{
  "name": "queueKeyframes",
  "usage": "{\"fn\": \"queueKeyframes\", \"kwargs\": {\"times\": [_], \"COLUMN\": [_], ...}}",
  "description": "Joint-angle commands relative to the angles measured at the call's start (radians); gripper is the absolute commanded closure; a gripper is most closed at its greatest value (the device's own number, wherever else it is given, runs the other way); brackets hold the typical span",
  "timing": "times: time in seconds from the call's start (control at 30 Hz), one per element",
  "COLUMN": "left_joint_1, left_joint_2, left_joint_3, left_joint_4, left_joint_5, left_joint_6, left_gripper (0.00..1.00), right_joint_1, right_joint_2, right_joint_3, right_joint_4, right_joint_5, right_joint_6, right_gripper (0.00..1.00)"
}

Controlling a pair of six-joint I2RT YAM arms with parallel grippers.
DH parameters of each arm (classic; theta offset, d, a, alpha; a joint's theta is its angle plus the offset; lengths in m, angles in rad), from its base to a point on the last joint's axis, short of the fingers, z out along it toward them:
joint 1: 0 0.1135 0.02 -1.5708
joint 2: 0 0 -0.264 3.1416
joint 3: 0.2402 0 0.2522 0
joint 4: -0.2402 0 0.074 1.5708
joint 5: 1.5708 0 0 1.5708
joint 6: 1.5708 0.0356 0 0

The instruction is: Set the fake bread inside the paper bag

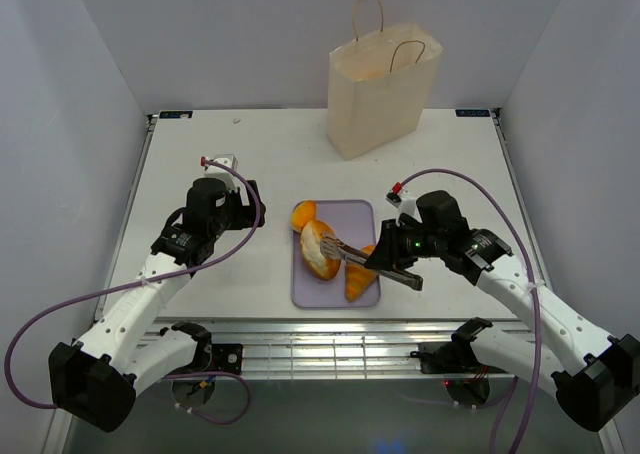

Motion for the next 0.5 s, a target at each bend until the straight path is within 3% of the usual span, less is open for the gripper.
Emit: {"fn": "queueKeyframes", "kwargs": {"times": [0.0, 0.47], "left_joint_1": [-0.007, -0.01], "left_joint_2": [-0.01, -0.01], "left_joint_3": [0.032, 0.034], "left_joint_4": [0.005, 0.005], "left_joint_5": [0.013, 0.017], "left_joint_6": [-0.003, -0.002], "left_gripper": [0.05, 0.05], "right_joint_1": [-0.004, -0.004], "right_joint_2": [0.002, 0.007], "right_joint_3": [0.073, 0.109], "right_joint_4": [0.035, 0.015], "right_joint_5": [-0.005, -0.021], "right_joint_6": [-0.025, -0.039], "right_gripper": [0.92, 0.92]}}
